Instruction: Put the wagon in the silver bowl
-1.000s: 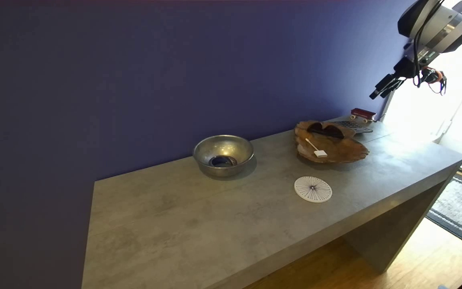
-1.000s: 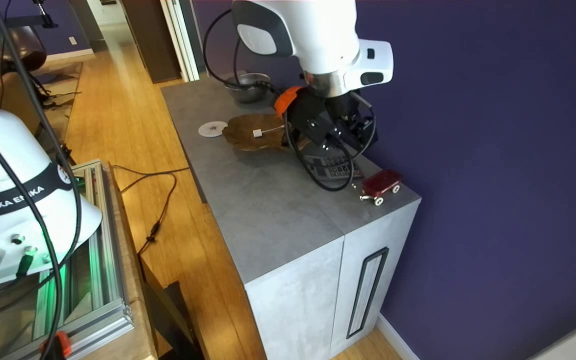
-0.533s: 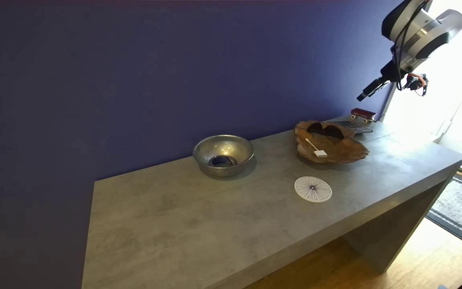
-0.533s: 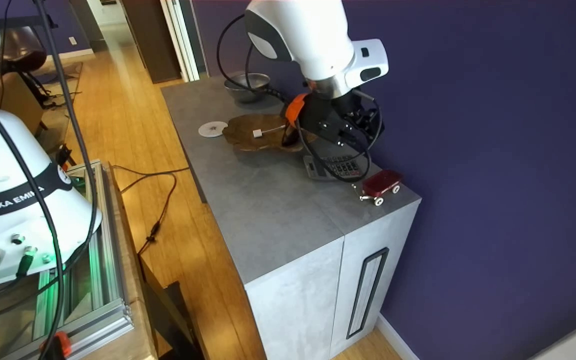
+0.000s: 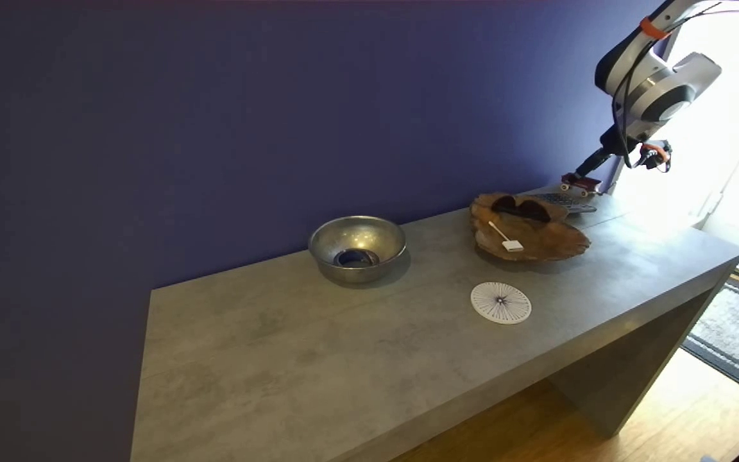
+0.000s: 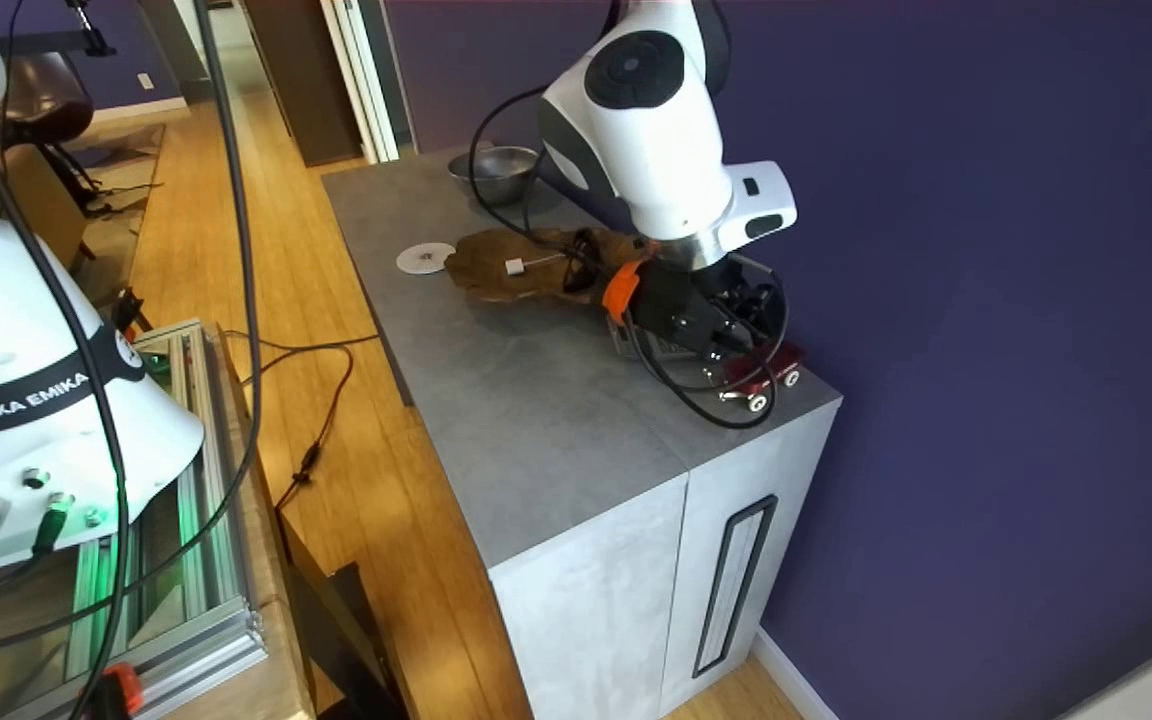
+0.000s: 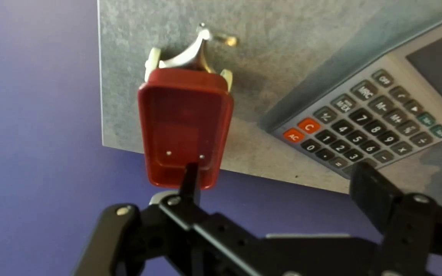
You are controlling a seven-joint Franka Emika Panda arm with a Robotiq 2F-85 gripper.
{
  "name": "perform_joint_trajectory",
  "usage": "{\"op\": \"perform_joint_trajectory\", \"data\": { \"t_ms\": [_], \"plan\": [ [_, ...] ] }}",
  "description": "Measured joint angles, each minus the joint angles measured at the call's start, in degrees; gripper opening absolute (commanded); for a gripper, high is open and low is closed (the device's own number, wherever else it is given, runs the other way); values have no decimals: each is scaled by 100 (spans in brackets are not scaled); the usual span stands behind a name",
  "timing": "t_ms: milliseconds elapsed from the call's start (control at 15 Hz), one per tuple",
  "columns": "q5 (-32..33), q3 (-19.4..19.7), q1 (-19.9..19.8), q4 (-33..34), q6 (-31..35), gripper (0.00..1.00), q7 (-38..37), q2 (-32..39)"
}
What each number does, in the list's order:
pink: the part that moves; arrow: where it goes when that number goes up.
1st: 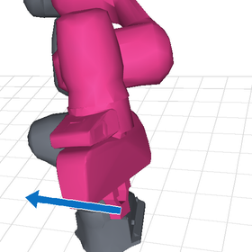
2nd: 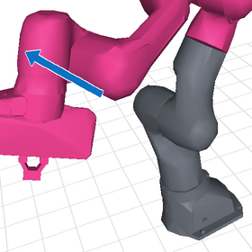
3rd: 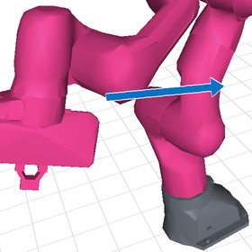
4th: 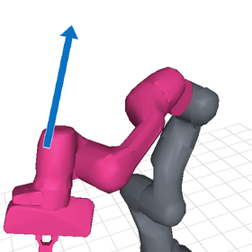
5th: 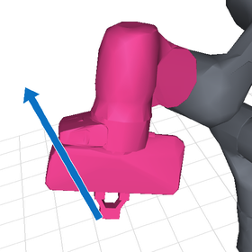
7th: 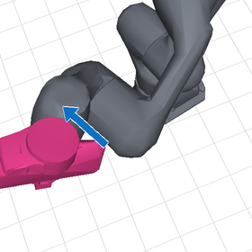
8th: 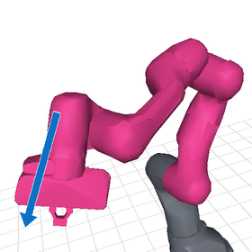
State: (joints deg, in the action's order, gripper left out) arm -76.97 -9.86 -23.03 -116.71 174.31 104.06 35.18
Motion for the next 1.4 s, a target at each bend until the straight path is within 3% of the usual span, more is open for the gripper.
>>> {"op": "perform_joint_trajectory", "data": {
  "t_ms": [467,733,1067,1267,1400],
  "plan": [
    [98,86,63,5,0,98,-139,115],
    [189,272,129,114,-3,60,-466,374],
    [196,382,150,335,-48,25,-762,411],
    [198,392,168,398,-74,4,-850,423],
    [213,412,201,403,-76,0,-921,434]
  ]
}}
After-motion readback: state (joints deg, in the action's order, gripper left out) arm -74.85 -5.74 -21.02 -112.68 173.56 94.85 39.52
